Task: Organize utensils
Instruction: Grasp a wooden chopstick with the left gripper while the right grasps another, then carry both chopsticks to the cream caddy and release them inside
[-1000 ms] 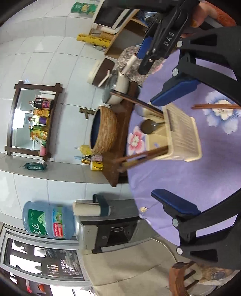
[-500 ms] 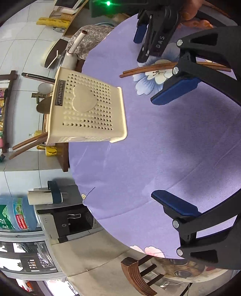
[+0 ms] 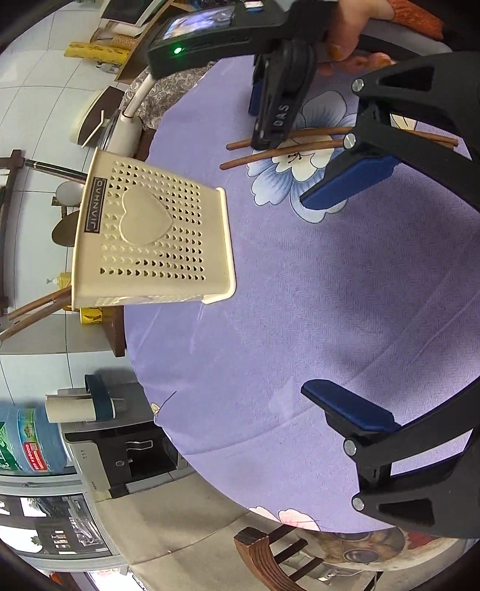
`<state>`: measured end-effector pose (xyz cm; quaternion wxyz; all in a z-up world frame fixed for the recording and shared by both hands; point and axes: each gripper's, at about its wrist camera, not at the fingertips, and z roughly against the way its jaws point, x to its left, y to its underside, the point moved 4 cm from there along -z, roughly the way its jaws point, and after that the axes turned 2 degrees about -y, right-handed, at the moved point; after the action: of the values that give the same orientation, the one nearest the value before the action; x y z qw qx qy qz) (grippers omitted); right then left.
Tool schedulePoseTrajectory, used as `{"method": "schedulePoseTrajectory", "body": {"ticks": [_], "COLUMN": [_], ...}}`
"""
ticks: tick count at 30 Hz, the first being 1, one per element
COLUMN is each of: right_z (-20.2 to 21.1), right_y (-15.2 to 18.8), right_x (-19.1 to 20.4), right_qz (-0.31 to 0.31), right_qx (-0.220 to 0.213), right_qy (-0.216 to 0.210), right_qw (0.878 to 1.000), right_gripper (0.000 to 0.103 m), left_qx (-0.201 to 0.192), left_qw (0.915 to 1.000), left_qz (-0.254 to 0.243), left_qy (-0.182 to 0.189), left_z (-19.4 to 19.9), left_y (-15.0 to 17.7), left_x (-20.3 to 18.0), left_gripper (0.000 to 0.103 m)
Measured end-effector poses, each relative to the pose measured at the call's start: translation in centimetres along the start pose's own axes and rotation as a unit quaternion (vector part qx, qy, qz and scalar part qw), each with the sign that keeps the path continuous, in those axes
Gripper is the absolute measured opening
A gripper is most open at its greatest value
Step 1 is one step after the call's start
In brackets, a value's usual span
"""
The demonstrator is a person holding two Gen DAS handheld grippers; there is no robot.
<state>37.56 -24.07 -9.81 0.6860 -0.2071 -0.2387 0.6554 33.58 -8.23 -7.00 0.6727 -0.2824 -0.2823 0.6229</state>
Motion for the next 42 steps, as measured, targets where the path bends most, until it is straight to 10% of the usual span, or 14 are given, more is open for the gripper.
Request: {"method": "schedulePoseTrajectory", "body": {"ticks": [11, 23, 42], "right_z": [-0.3, 4.4, 6.2], "right_y": [-0.6, 0.0, 0.1], "right_x": [-0.6, -6.4, -7.7], "right_qz": [-0.04, -0.112, -0.11], "right_qx": [-0.004, -0.006, -0.037], "right_qy": [-0.039, -0.136, -0.148], "right_qw": [0.998, 0.984, 0.982], "right_gripper": [0.007, 0.007, 0.007], "left_qx": [0.005, 0.099, 0.115], "left_qw": [0.9998, 0.9849, 0.986], "left_qz": [-0.014, -0.07, -0.094], "left_qy": [0.01, 0.124, 0.077], "left_z": [-0.3, -5.3, -10.6], "left_y": [-0.9, -4.0, -6.3], "left_x": [-1.2, -9.9, -14.9], "left_gripper": [0.091, 0.04, 0.008]}}
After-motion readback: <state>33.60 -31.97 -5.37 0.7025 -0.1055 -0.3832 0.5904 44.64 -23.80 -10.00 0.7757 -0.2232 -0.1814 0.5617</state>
